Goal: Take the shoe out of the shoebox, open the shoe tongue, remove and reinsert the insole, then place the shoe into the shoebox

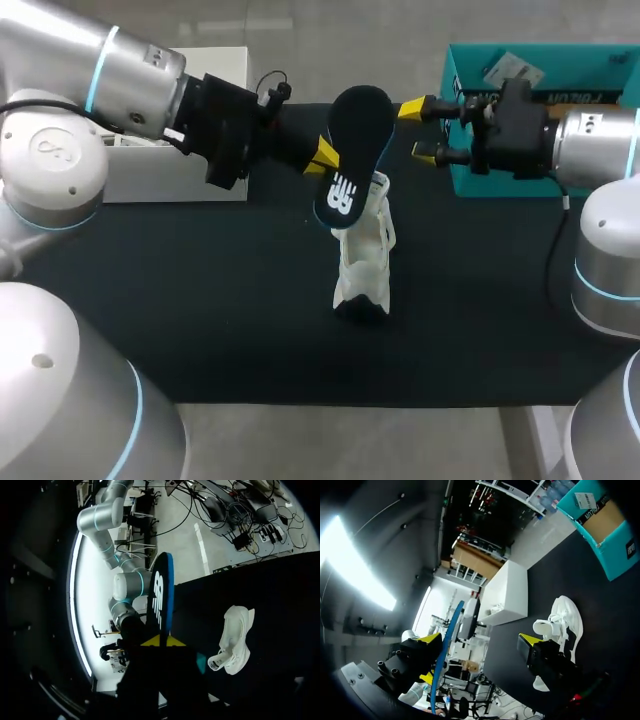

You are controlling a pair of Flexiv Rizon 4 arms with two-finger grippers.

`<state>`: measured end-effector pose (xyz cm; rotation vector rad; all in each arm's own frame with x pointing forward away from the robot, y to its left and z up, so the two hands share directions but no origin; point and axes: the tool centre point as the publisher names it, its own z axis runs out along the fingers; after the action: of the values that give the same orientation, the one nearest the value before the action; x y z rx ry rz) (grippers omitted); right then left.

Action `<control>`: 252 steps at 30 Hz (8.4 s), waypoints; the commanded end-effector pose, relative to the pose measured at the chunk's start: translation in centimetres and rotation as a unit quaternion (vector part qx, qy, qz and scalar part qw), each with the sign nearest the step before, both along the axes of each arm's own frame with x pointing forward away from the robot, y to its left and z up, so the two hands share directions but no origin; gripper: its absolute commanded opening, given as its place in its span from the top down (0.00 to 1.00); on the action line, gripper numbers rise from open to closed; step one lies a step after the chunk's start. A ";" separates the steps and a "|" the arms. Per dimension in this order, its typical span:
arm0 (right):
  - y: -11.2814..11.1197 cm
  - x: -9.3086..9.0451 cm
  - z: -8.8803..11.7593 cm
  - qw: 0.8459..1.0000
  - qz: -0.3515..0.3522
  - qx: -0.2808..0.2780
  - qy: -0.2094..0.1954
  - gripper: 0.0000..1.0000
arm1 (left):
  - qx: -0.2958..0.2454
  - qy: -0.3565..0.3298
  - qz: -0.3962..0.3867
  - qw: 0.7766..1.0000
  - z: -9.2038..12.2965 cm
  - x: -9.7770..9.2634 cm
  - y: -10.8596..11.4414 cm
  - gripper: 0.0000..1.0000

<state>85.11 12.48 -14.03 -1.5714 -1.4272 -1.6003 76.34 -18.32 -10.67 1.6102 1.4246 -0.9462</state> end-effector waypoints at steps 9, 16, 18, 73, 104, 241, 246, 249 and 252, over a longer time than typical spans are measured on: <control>2.0 -0.2 -0.4 0.999 0.052 0.013 0.006 0.02 | -0.008 -0.042 0.000 0.999 -1.9 2.0 -2.9 1.00; 1.9 -0.9 -0.5 0.997 0.078 0.013 0.018 0.67 | -0.009 -0.041 0.023 0.999 -3.0 2.6 -2.5 1.00; 1.9 -1.0 -0.5 0.996 0.082 0.015 0.021 0.76 | -0.011 -0.038 0.030 0.999 -3.3 2.6 -2.4 1.00; 2.9 0.6 -5.1 0.988 0.129 0.001 0.089 1.00 | 0.348 -0.009 0.031 0.937 1.1 5.9 0.0 0.00; 3.1 0.9 -5.9 0.985 0.139 0.017 0.103 1.00 | 0.500 -0.106 0.019 0.859 2.7 7.7 -1.4 0.00; -2.2 -1.6 -5.3 0.990 0.041 -0.021 0.135 0.00 | -0.114 0.105 0.121 0.980 -5.1 8.6 -0.3 1.00; -2.2 -1.6 -5.3 0.990 0.041 -0.021 0.135 0.00 | -0.122 0.142 0.157 0.970 -4.5 7.8 -0.4 1.00; -2.1 -1.7 -5.8 0.988 0.063 -0.033 0.135 0.00 | -0.113 0.144 0.146 0.972 -4.4 7.1 -0.6 1.00; -3.5 -2.9 -7.5 0.983 0.085 -0.044 0.155 0.00 | -0.110 0.145 0.143 0.973 -4.2 6.8 -0.6 1.00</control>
<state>82.35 10.50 -20.57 -1.6324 -1.3994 -1.2253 83.50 -19.21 -15.16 1.1009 1.6241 -1.1607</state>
